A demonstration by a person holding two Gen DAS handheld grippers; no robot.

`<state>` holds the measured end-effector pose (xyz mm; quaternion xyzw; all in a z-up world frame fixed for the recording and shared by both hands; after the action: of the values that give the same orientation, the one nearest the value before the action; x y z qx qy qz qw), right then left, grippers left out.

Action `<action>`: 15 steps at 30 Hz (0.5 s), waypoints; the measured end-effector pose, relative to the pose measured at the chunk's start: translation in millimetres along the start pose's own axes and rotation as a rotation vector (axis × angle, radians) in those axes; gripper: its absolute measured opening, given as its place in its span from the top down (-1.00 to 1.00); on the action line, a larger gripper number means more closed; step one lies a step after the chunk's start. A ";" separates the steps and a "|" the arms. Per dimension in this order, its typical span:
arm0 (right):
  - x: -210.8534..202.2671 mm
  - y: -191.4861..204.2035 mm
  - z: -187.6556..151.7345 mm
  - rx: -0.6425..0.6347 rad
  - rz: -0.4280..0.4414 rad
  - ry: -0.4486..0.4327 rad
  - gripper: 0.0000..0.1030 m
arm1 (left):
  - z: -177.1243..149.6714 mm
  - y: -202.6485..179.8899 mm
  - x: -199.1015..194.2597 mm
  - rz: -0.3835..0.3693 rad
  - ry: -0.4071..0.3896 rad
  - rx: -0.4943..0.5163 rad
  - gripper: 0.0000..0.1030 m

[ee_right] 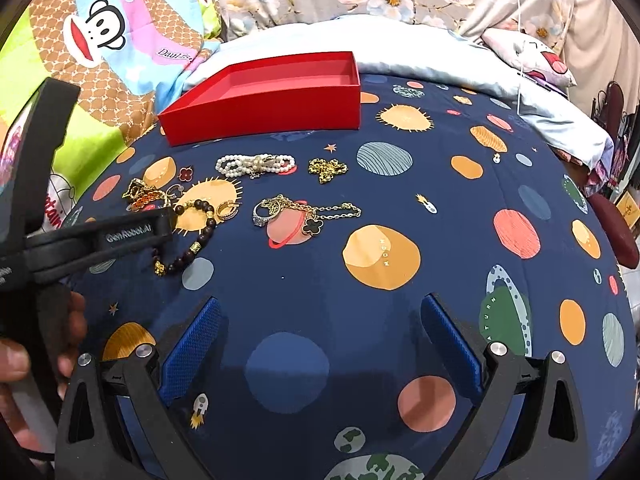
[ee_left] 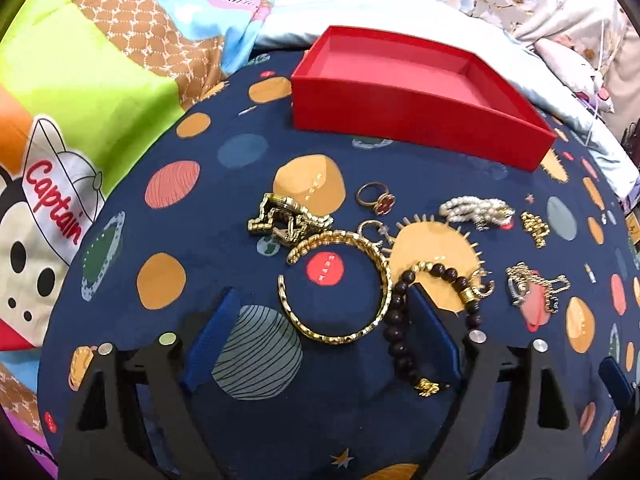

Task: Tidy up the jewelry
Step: 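Move the left tool to the gold bangle while the right tool approaches the dark bead bracelet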

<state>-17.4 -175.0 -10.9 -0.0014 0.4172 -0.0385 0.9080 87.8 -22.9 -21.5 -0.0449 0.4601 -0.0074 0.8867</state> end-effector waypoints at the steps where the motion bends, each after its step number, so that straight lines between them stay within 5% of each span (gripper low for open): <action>1: 0.1 -0.2 0.1 0.000 0.001 0.000 -0.90 | -0.3 0.7 -0.6 0.009 -0.007 -0.004 -0.54; 15: -0.5 -1.9 0.5 0.009 0.008 -0.005 -0.90 | 2.5 9.3 -2.1 0.008 -0.036 -0.048 -0.44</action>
<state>-17.6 -176.9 -10.1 0.0042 0.4150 -0.0369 0.9091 88.3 -13.4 -19.1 -0.0645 0.4445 0.0079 0.8934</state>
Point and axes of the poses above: each gripper's, at about its wrist camera, not at the fingertips, and x roughly the way its jaws point, y to its left, z to its top, the point moved 3 cm from there along x, roughly the way its jaws point, and after that the axes turned 7 degrees about -x, right-handed, at the moved point
